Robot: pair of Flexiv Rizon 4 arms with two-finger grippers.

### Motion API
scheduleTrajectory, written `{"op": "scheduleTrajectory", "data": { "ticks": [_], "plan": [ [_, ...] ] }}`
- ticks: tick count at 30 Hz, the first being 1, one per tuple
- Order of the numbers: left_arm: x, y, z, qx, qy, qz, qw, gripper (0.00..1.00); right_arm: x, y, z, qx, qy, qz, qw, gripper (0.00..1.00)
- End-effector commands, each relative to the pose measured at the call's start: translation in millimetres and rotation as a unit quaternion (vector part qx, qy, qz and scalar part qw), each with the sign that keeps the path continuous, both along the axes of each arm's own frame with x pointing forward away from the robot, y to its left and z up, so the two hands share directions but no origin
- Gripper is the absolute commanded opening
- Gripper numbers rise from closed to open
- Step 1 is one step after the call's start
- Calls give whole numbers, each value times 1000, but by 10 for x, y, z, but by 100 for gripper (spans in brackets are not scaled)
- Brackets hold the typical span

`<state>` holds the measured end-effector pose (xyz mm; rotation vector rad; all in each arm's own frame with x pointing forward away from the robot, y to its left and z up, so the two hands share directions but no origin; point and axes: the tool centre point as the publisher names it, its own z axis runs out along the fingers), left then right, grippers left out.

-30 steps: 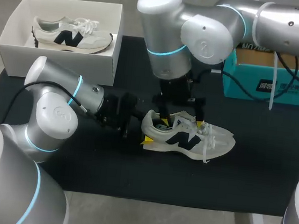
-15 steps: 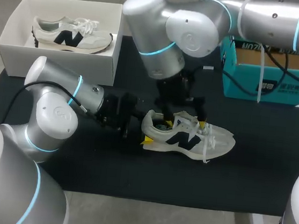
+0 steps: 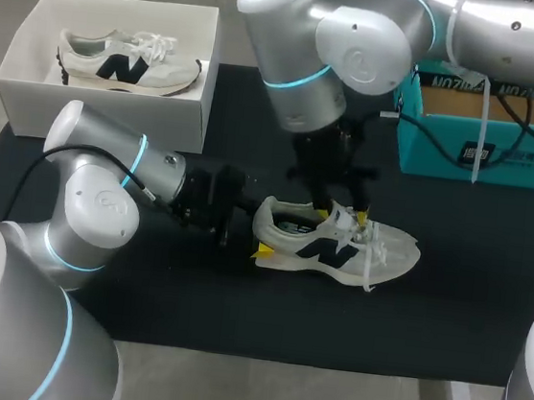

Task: Take the shoe out of the shoebox, open the shoe tongue, remove and reinsert the insole, then place the shoe into the shoebox

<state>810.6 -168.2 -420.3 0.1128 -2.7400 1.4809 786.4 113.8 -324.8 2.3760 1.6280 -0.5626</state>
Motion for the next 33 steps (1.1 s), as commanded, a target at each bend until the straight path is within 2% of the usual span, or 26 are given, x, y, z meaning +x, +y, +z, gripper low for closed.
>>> {"op": "scheduleTrajectory", "data": {
  "ticks": [1,12,24,33],
  "plan": [
    [5,-5,3,2,0,0,1000,0,-69,-60,-6,28,-15,-10,999,0],
    [5,-5,3,2,0,0,1000,0,-113,-231,-45,101,-29,-6,994,0],
    [5,-5,3,2,0,0,1000,0,-133,-466,12,128,-41,-21,991,0],
    [5,-5,3,2,0,0,1000,0,-143,-667,-98,140,-38,-51,988,0]
  ]
}}
